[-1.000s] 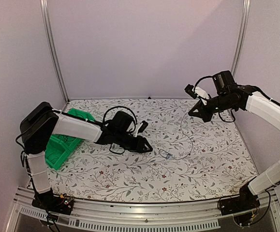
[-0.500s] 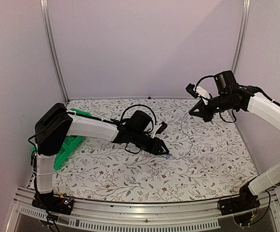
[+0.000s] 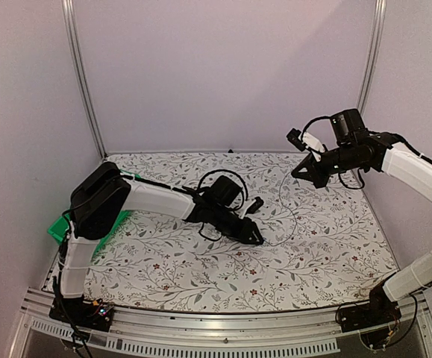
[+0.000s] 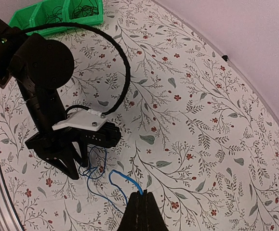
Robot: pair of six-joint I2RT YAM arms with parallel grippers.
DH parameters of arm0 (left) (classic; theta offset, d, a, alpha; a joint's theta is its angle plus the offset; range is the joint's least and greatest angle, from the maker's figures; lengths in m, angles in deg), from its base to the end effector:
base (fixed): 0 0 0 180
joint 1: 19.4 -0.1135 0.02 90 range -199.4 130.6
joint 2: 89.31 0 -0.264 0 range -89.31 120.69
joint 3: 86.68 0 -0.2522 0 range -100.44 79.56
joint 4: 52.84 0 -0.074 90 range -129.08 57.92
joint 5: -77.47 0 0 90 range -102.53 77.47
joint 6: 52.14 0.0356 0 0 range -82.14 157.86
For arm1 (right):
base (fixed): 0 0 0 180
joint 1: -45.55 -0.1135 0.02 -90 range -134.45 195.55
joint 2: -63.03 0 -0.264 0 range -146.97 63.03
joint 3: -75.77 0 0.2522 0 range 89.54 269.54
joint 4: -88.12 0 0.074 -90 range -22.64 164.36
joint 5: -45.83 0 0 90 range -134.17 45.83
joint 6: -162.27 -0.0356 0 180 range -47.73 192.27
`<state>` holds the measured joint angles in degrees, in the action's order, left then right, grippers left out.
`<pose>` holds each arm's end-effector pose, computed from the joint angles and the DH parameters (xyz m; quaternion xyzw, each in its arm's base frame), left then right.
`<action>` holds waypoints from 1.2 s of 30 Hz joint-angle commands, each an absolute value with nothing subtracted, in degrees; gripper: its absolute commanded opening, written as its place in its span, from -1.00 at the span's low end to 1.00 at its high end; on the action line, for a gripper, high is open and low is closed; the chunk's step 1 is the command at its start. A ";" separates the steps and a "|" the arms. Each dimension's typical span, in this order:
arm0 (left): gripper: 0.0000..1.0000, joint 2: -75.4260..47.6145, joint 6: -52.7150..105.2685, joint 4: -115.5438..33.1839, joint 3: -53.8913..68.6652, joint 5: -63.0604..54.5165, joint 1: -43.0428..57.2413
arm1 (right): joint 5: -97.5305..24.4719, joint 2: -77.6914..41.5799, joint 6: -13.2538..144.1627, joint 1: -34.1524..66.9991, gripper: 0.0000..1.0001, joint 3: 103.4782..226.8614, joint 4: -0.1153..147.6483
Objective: Untangle the cables
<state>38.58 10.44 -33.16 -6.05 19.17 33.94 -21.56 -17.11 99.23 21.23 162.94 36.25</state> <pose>0.2676 -0.3908 0.1237 0.2965 0.8539 -0.4167 0.0961 0.2685 0.1364 0.3291 -0.4597 0.7837 0.1723 0.3806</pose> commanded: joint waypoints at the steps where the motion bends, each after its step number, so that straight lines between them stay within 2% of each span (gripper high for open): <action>1: -0.38 40.18 10.84 -33.98 -8.27 20.80 33.62 | -21.93 -15.64 98.90 21.27 -1.00 162.47 37.27; 4: -0.53 40.22 10.54 -34.90 -8.02 21.39 33.15 | -22.10 -15.64 98.99 21.28 -1.00 162.44 37.36; 9: -1.00 39.46 9.74 -36.97 -6.10 22.50 32.18 | -22.32 -15.79 98.99 21.29 -1.00 162.72 37.47; 13: -1.00 34.83 9.88 -37.56 -1.43 22.01 31.37 | -24.41 -16.03 98.21 22.68 -1.00 164.08 37.88; 22: -1.00 18.37 11.32 -37.68 17.39 19.11 29.40 | -30.30 -18.65 97.39 31.12 -1.00 166.29 41.05; 36: -1.00 13.56 9.84 -35.13 27.82 15.61 27.58 | -41.17 -21.85 96.63 37.65 -1.00 169.47 42.94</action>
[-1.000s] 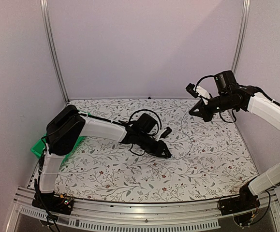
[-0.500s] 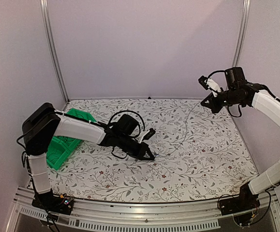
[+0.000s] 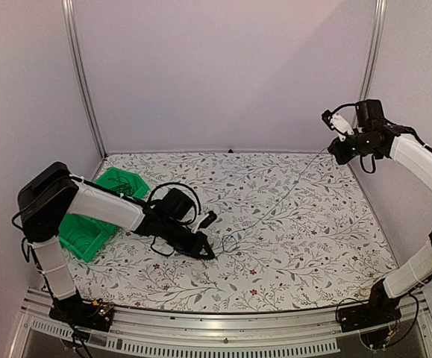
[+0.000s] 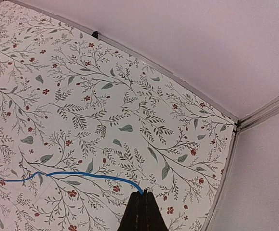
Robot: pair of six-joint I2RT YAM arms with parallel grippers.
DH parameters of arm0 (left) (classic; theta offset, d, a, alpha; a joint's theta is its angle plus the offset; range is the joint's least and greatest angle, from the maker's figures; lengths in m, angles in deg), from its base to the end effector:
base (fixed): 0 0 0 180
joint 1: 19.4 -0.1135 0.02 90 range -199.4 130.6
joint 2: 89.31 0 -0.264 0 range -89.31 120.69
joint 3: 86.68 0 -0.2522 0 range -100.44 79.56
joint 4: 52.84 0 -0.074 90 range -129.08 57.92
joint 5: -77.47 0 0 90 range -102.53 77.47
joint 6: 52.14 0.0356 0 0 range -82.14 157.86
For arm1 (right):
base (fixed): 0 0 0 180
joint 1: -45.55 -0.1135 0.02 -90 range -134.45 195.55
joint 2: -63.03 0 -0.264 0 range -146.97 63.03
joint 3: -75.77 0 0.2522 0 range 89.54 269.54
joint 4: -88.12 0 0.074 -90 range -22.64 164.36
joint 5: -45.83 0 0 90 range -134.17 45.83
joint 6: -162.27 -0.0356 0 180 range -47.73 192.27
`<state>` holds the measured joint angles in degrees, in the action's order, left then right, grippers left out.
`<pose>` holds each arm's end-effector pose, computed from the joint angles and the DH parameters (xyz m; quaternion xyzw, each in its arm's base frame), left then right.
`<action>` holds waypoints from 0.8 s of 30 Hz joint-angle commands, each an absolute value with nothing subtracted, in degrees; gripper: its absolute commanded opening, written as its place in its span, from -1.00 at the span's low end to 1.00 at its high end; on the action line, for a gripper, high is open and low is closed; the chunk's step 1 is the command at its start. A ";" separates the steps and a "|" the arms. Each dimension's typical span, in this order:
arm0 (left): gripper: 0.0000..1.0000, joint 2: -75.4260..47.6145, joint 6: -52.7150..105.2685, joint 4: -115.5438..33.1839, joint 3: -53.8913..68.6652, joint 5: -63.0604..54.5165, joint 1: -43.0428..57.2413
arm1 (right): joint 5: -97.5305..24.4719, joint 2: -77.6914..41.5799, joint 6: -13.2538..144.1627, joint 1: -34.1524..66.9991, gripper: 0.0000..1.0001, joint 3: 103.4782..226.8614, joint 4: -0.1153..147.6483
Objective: Untangle the cables
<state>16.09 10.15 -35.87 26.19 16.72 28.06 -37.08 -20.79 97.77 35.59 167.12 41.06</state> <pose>0.2225 -0.2682 0.1255 0.2327 0.8968 -0.3672 0.0821 0.3203 0.0607 0.3394 -0.3001 0.8519 -0.0021 0.4292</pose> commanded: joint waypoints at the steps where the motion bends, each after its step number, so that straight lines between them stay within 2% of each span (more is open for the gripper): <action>1: -1.00 13.38 9.88 -35.06 28.37 15.42 27.54 | -41.64 -21.87 96.62 37.87 -1.00 169.43 43.17; 14: -1.00 13.06 9.51 -33.71 31.36 14.10 27.01 | -47.96 -22.29 97.01 40.05 -1.00 169.17 45.21; 24: -1.00 7.58 5.68 -32.48 38.32 11.34 27.01 | -52.00 -28.73 97.80 52.26 -1.00 181.16 45.88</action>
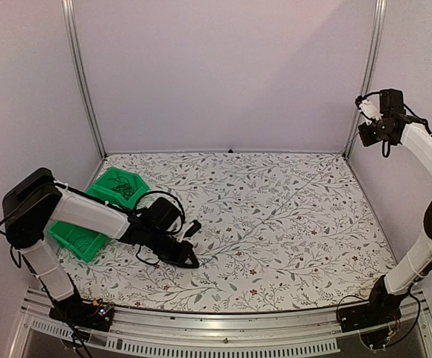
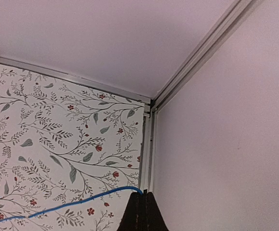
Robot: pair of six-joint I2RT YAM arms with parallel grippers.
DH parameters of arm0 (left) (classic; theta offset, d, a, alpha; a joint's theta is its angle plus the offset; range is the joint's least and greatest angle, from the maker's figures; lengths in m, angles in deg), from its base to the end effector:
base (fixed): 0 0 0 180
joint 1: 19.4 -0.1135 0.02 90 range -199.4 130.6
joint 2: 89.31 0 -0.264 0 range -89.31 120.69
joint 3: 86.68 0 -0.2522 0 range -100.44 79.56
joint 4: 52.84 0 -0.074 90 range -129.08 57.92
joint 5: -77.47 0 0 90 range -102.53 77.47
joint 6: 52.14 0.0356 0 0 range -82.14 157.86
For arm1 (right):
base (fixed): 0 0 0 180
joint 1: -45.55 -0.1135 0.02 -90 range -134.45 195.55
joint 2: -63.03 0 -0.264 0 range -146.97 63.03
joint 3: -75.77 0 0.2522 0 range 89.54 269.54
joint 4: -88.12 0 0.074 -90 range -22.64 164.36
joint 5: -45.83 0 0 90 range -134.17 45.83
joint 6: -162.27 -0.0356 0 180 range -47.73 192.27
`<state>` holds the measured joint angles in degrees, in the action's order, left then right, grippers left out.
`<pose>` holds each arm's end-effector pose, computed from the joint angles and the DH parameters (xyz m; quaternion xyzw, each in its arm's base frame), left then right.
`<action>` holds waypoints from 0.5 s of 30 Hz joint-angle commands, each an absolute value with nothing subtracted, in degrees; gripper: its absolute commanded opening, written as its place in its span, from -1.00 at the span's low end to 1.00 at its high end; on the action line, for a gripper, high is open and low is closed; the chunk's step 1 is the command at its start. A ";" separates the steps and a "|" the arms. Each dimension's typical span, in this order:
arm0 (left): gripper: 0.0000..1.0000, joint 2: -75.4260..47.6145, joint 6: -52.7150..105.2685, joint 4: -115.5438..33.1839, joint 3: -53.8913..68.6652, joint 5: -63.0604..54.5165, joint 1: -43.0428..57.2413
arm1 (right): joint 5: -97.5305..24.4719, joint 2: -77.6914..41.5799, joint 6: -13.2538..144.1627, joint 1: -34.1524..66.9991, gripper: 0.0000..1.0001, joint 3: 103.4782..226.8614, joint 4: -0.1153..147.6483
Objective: Untangle the cables
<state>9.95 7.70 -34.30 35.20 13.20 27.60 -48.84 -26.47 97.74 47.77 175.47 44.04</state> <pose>0.1974 -0.2343 0.1166 0.1954 0.9223 -0.3270 0.0653 0.3564 -0.0167 0.3611 -0.1589 0.8675 -0.1474 0.4477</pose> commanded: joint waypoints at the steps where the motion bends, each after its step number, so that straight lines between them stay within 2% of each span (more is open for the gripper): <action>1: -1.00 7.27 5.61 -32.29 38.81 11.24 27.01 | -52.11 -29.50 97.70 53.30 -1.00 182.42 45.88; 7: -1.00 5.64 6.09 -30.18 39.19 9.77 27.01 | -51.44 -31.88 97.42 55.99 -1.00 186.17 45.69; 15: -1.00 0.55 12.26 -16.35 25.14 -0.78 25.33 | -25.16 -28.03 97.90 49.29 -1.00 179.80 37.46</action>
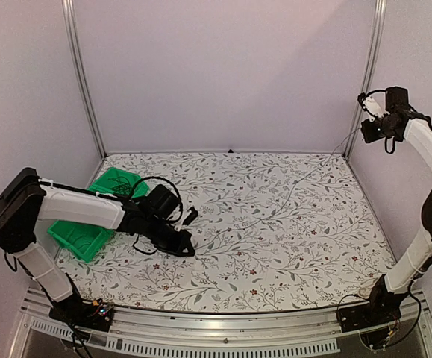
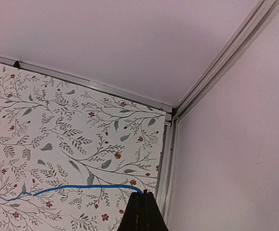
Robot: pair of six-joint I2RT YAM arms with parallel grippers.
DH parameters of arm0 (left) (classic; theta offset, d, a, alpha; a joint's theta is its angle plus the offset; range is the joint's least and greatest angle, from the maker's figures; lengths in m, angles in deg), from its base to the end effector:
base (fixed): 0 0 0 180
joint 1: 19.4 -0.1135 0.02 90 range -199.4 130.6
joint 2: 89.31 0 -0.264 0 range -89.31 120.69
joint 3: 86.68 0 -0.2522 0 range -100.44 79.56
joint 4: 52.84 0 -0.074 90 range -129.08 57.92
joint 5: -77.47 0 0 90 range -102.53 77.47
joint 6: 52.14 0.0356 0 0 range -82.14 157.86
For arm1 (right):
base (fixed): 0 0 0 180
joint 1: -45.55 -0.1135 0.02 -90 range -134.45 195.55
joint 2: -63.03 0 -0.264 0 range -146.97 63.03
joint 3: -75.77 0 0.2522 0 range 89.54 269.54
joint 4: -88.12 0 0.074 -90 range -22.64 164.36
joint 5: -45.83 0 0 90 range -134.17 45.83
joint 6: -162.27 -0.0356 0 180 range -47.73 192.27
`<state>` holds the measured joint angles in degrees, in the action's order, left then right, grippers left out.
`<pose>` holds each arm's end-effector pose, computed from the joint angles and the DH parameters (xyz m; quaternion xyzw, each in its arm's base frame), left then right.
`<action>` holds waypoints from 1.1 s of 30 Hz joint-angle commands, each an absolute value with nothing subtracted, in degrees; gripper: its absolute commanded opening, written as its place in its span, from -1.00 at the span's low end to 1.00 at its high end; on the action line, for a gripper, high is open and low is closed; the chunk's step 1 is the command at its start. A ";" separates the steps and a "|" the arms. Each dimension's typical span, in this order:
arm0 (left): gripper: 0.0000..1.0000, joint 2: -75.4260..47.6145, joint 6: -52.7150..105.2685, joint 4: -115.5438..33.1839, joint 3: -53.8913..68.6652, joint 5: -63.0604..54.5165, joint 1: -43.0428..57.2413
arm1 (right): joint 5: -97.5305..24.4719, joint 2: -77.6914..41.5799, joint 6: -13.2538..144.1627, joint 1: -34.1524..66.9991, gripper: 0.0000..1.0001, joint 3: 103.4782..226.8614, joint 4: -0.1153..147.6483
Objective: Untangle the cables
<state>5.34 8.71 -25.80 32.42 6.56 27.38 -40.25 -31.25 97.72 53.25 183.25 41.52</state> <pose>0.1994 -0.2292 0.1426 0.1876 0.9366 -0.2795 0.0973 0.3736 -0.0481 0.3741 -0.1518 0.8669 -0.1063 0.4627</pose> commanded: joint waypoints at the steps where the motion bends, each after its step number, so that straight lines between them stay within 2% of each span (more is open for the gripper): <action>1: -1.00 -0.55 12.32 -14.81 23.48 -2.06 24.38 | -21.26 -27.44 98.46 47.48 -1.00 177.95 36.51; 5: -1.00 -5.18 12.64 -7.90 17.10 -7.03 19.51 | -13.96 -24.46 99.98 37.35 -1.00 171.16 33.76; 11: -1.00 -14.22 14.06 0.85 8.87 -14.80 10.09 | -12.52 -24.28 101.31 22.57 -1.00 168.56 32.51; 19: -1.00 -23.61 16.07 8.15 0.16 -23.66 -2.50 | -11.59 -38.68 98.82 7.70 -1.00 185.70 33.60; 24: -1.00 -21.67 20.20 13.78 -11.84 -26.99 -9.13 | -9.32 -48.89 97.78 1.45 -1.00 196.94 33.80; 29: -1.00 -18.88 22.35 15.46 -21.91 -34.76 -11.24 | -8.31 -55.60 96.70 -3.03 -1.00 203.81 35.56; 30: -1.00 -18.30 22.65 15.39 -23.51 -35.31 -12.32 | -8.31 -56.63 96.62 -3.93 -0.93 205.24 35.86; 33: -1.00 -17.27 24.12 13.26 -26.89 -36.40 -16.15 | -7.93 -60.60 96.27 -6.12 -0.42 209.22 35.64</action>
